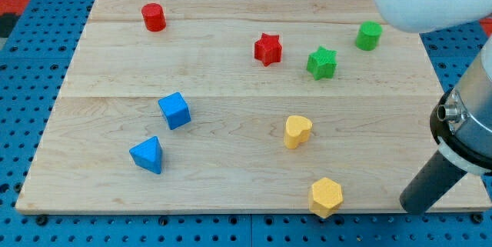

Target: Move the yellow heart to the top center

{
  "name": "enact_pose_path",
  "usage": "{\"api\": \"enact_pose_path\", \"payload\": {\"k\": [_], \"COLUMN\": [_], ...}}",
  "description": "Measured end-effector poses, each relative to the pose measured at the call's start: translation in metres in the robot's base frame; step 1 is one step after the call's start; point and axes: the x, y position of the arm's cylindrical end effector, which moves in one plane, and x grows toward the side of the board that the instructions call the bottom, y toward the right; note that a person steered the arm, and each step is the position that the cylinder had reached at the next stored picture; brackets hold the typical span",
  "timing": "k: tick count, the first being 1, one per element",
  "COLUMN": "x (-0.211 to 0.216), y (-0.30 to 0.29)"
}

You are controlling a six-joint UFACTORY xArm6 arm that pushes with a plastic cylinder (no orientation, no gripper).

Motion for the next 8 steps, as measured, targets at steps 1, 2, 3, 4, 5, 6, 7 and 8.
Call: {"api": "enact_pose_path", "payload": {"k": [1, 2, 3, 4, 5, 6, 7, 8], "x": [-0.018, -0.004, 0.0, -0.009, -0.015, -0.056, -0.098, -0.098], "y": [-0.096, -0.091, -0.085, -0.134, -0.11, -0.099, -0.095, -0.109]}}
